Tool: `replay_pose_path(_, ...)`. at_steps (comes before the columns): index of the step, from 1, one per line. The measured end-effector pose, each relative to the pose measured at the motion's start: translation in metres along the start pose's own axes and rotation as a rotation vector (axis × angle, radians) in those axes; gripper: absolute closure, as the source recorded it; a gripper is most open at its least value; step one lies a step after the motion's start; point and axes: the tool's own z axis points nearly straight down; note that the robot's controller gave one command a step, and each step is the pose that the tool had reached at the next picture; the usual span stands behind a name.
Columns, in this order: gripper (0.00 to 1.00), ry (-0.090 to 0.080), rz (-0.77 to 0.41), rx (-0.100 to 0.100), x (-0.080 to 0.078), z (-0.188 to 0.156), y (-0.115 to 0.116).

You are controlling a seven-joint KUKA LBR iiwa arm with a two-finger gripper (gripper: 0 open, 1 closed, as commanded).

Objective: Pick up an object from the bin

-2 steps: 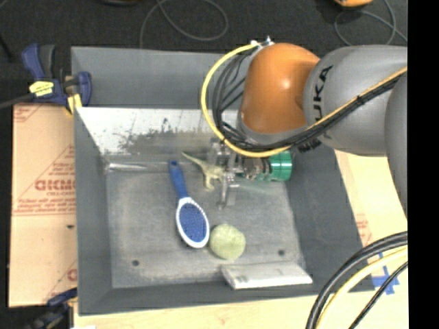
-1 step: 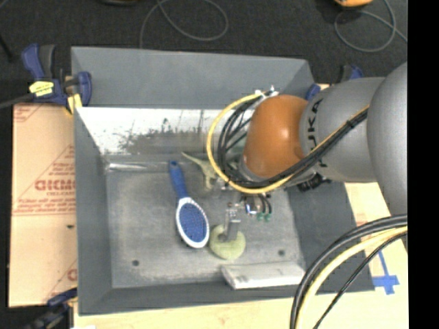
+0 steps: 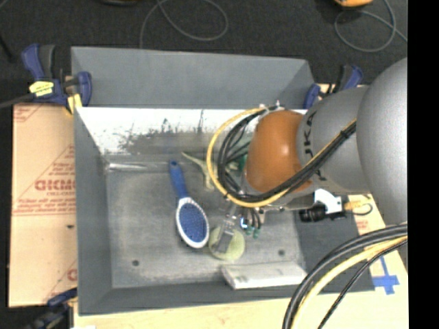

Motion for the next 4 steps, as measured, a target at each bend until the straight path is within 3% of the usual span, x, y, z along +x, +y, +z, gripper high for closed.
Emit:
replay_pose_path(2, 0.0, -0.005, -0.107, -0.002, 0.014, 0.016, -0.032)
replay_pose_path(3, 1.0, -0.011, 0.076, -0.002, 0.02, 0.031, -0.028)
replay_pose_path(4, 1.0, -0.011, 0.076, -0.002, 0.02, 0.031, -0.028)
